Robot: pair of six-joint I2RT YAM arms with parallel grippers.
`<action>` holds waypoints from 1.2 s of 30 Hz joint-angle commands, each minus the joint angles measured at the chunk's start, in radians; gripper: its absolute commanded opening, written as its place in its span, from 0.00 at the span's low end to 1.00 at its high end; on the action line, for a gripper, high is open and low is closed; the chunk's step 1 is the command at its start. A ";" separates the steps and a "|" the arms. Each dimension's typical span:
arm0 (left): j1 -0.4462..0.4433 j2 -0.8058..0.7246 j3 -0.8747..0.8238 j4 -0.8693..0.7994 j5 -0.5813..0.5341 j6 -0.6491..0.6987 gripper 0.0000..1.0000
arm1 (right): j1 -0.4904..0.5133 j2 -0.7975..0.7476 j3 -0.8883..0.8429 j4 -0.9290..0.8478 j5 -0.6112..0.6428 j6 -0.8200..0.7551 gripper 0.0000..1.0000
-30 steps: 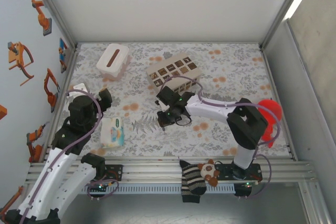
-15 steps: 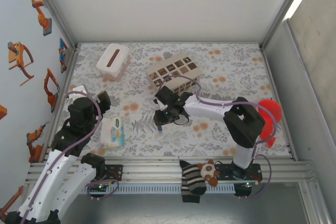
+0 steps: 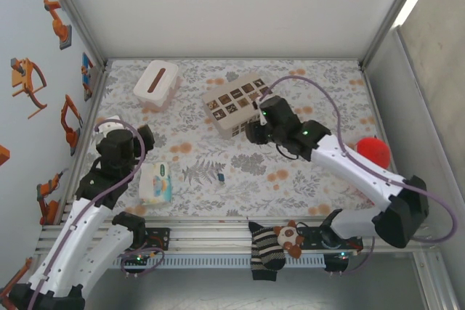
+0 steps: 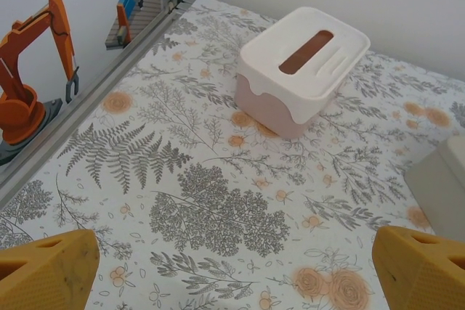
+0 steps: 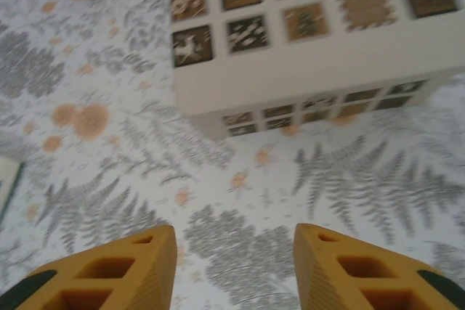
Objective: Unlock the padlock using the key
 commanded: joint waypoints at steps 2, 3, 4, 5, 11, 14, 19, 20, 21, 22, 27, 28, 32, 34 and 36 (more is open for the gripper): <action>0.024 0.028 -0.019 0.060 -0.057 0.002 0.96 | -0.103 -0.119 -0.080 0.035 0.133 -0.098 0.53; 0.028 0.036 -0.021 0.071 -0.066 0.019 0.96 | -0.140 -0.144 -0.105 0.054 0.129 -0.101 0.56; 0.032 0.043 -0.024 0.083 -0.076 0.034 0.96 | -0.168 -0.162 -0.125 0.071 0.127 -0.107 0.57; 0.036 0.049 -0.028 0.099 -0.089 0.055 0.96 | -0.200 -0.185 -0.150 0.089 0.126 -0.115 0.60; 0.073 0.077 -0.107 0.307 -0.142 0.228 0.96 | -0.377 -0.265 -0.272 0.171 0.117 -0.147 0.79; 0.111 0.109 -0.151 0.403 -0.128 0.267 0.96 | -0.457 -0.286 -0.343 0.240 0.134 -0.149 0.86; 0.163 0.224 -0.182 0.463 -0.099 0.249 0.96 | -0.554 -0.290 -0.485 0.432 0.208 -0.202 1.00; 0.163 0.253 -0.190 0.485 -0.100 0.253 0.96 | -0.570 -0.280 -0.509 0.469 0.220 -0.214 1.00; 0.165 0.278 -0.198 0.506 -0.098 0.257 0.96 | -0.586 -0.266 -0.523 0.493 0.227 -0.217 1.00; 0.165 0.309 -0.208 0.534 -0.095 0.259 0.96 | -0.607 -0.246 -0.536 0.516 0.224 -0.216 1.00; 0.170 0.442 -0.244 0.672 -0.012 0.284 0.96 | -0.670 -0.146 -0.600 0.671 0.203 -0.247 1.00; 0.172 0.467 -0.253 0.707 0.010 0.295 0.96 | -0.676 -0.130 -0.618 0.710 0.204 -0.255 1.00; 0.189 0.538 -0.288 0.836 0.083 0.325 0.96 | -0.719 -0.060 -0.700 0.901 0.157 -0.263 1.00; 0.203 0.565 -0.312 0.911 0.116 0.334 0.96 | -0.732 -0.024 -0.726 0.974 0.134 -0.271 1.00; 0.217 0.576 -0.313 0.937 0.163 0.350 0.96 | -0.739 -0.006 -0.729 1.025 0.097 -0.299 1.00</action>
